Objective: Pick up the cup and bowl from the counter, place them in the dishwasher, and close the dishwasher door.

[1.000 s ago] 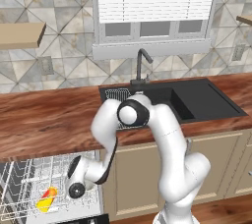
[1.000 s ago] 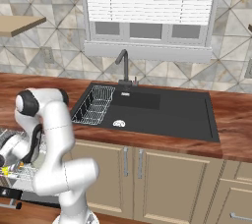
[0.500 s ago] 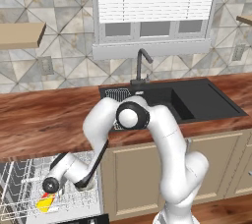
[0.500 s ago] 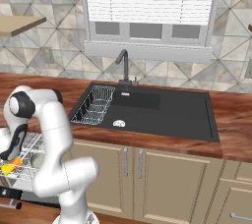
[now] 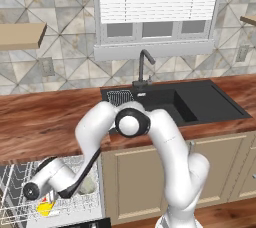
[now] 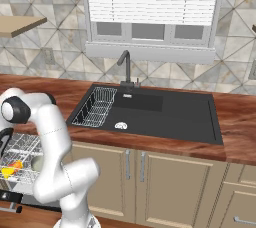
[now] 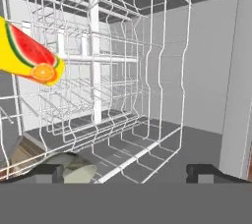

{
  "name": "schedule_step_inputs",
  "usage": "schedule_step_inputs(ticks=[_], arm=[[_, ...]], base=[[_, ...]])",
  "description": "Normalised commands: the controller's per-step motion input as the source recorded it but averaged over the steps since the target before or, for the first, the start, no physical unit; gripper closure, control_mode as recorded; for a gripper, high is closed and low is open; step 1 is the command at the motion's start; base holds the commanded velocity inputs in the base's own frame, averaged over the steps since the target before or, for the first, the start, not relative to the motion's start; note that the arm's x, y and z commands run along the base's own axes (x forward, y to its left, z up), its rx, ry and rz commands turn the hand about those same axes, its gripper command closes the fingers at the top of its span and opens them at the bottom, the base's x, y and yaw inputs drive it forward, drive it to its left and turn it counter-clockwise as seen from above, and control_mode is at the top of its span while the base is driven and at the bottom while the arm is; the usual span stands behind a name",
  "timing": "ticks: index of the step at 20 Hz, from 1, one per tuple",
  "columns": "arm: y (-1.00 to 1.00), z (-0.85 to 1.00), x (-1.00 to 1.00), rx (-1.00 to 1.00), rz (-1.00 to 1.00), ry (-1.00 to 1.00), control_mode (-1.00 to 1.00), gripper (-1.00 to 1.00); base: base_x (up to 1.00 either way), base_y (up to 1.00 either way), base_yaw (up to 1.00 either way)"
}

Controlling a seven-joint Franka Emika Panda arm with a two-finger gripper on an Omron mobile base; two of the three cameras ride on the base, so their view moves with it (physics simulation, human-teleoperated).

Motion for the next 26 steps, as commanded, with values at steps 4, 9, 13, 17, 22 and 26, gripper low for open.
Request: schedule_step_inputs(ticks=[4, 9, 13, 17, 22, 26], arm=[[0.0, -0.14, -0.34, -0.01, 0.0, -0.04, -1.0, -1.0], [0.0, -0.03, -0.33, -0.01, 0.0, -0.12, -1.0, -1.0], [0.0, 0.26, -0.26, 0.03, 0.0, -0.12, -1.0, -1.0], [0.0, 0.17, -0.36, 0.11, -0.02, -0.09, -1.0, -1.0], [0.0, 0.18, -0.41, 0.24, -0.04, -0.06, -1.0, -1.0], [0.0, 0.17, -0.37, 0.27, -0.06, -0.01, -1.0, -1.0]], base=[[0.0, 0.0, 0.0], [0.0, 0.0, 0.0], [0.0, 0.0, 0.0], [0.0, 0.0, 0.0], [0.0, 0.0, 0.0], [0.0, 0.0, 0.0]])
